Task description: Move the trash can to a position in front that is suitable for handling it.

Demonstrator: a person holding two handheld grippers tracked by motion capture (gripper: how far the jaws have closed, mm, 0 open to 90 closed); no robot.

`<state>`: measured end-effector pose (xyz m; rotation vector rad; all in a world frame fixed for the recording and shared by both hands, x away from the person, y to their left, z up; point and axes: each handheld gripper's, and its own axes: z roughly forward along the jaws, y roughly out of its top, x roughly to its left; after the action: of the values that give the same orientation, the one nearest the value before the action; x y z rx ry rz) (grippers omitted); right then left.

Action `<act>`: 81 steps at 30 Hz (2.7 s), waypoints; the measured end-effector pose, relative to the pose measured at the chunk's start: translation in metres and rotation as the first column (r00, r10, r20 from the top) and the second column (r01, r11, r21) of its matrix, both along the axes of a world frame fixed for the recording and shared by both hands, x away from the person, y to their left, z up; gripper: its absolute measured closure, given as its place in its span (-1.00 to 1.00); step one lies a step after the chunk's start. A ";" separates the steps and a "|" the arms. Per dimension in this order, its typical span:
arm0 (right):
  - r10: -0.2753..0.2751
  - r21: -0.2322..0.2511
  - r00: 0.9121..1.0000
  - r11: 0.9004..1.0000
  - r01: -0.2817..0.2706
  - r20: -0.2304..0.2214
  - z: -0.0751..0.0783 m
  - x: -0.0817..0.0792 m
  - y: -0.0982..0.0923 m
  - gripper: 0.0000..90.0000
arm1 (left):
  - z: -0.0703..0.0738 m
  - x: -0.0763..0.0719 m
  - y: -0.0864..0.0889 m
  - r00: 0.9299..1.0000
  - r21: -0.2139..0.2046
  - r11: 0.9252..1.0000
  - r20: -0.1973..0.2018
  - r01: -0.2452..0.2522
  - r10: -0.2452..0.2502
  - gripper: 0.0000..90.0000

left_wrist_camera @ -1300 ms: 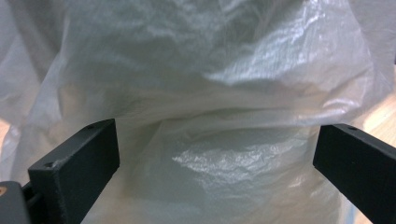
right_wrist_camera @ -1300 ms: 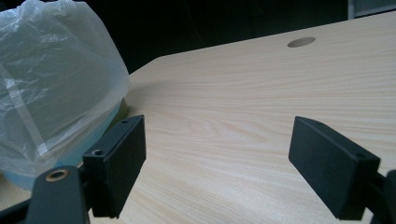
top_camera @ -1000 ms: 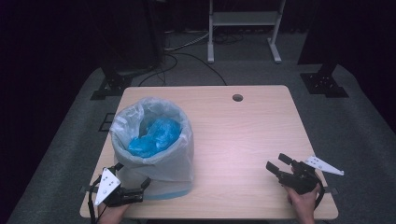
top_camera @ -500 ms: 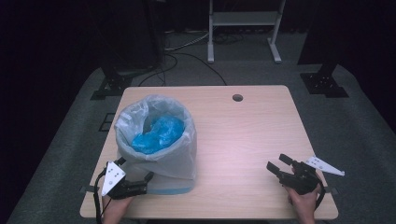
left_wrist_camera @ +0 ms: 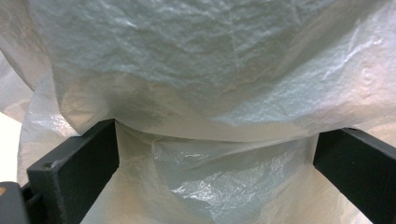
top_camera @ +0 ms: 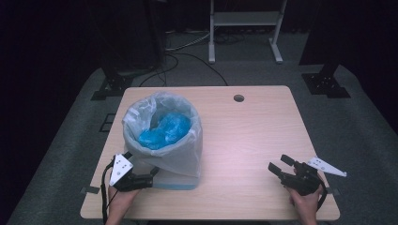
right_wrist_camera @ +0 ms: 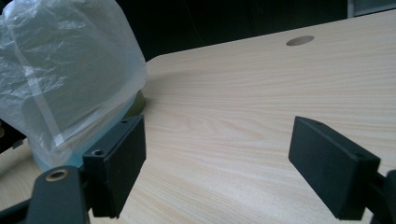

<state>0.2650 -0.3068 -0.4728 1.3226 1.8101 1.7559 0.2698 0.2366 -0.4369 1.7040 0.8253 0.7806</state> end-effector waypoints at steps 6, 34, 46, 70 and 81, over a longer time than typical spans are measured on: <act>-0.002 -0.001 1.000 1.000 0.002 -0.003 0.000 0.000 0.000 -0.61 | 0.001 0.010 -0.008 1.000 0.004 1.000 -0.010 0.005 -0.005 -1.00; -0.003 -0.006 1.000 1.000 0.003 -0.011 -0.002 0.000 0.001 -0.61 | 0.025 -0.001 0.014 0.997 -0.040 0.996 -0.010 0.079 -0.080 -1.00; -0.007 -0.010 1.000 1.000 0.007 -0.016 -0.003 0.000 0.001 -0.61 | 0.070 0.005 0.028 0.992 -0.084 0.990 0.057 0.116 -0.112 -1.00; -0.004 -0.005 1.000 1.000 0.004 -0.025 -0.005 0.001 0.000 -0.60 | 0.103 0.089 0.029 0.990 -0.106 0.985 -0.023 0.135 -0.138 -0.92; -0.002 -0.006 0.999 1.000 0.002 -0.033 -0.006 0.002 0.001 -0.61 | 0.098 0.106 0.032 0.988 -0.109 0.986 -0.070 0.128 -0.136 -0.69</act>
<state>0.2674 -0.3059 -0.4789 1.3576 1.8295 1.7363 0.3754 0.2686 -0.3394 1.6856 0.7825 0.5752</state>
